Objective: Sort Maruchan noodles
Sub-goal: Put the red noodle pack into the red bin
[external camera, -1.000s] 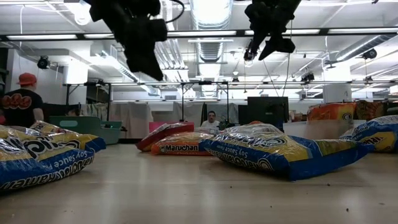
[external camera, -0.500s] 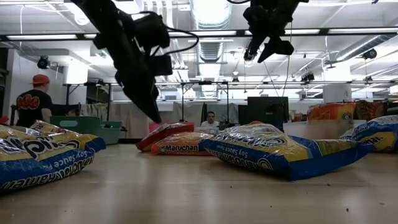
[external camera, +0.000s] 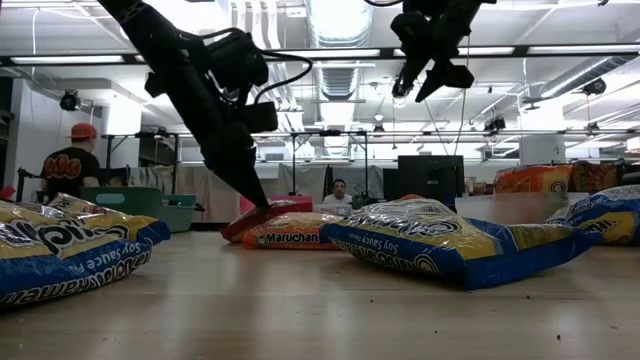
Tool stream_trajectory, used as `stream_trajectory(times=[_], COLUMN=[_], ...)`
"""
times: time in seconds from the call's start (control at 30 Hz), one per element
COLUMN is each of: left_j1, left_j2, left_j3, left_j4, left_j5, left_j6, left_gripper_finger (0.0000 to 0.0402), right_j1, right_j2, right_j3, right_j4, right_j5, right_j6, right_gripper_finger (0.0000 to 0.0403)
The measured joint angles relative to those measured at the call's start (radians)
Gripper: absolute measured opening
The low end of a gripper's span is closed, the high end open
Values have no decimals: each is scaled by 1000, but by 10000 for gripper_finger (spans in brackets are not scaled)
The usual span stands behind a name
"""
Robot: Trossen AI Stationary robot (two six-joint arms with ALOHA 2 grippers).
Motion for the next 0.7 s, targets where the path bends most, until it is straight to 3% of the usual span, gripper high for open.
stream_trajectory(times=[0.53, 0.7], left_j1=[-4, -4], left_j2=[-1, -2], left_j3=[-126, -159], left_j4=[151, 185], left_j5=[-5, -36], left_j6=[-76, -111], left_gripper_finger=[211, 184], right_j1=[0, 0], right_j2=[0, 0], right_j3=[0, 0], right_j4=[0, 0], right_j5=[17, 27], right_j6=[4, 17], right_gripper_finger=[178, 178])
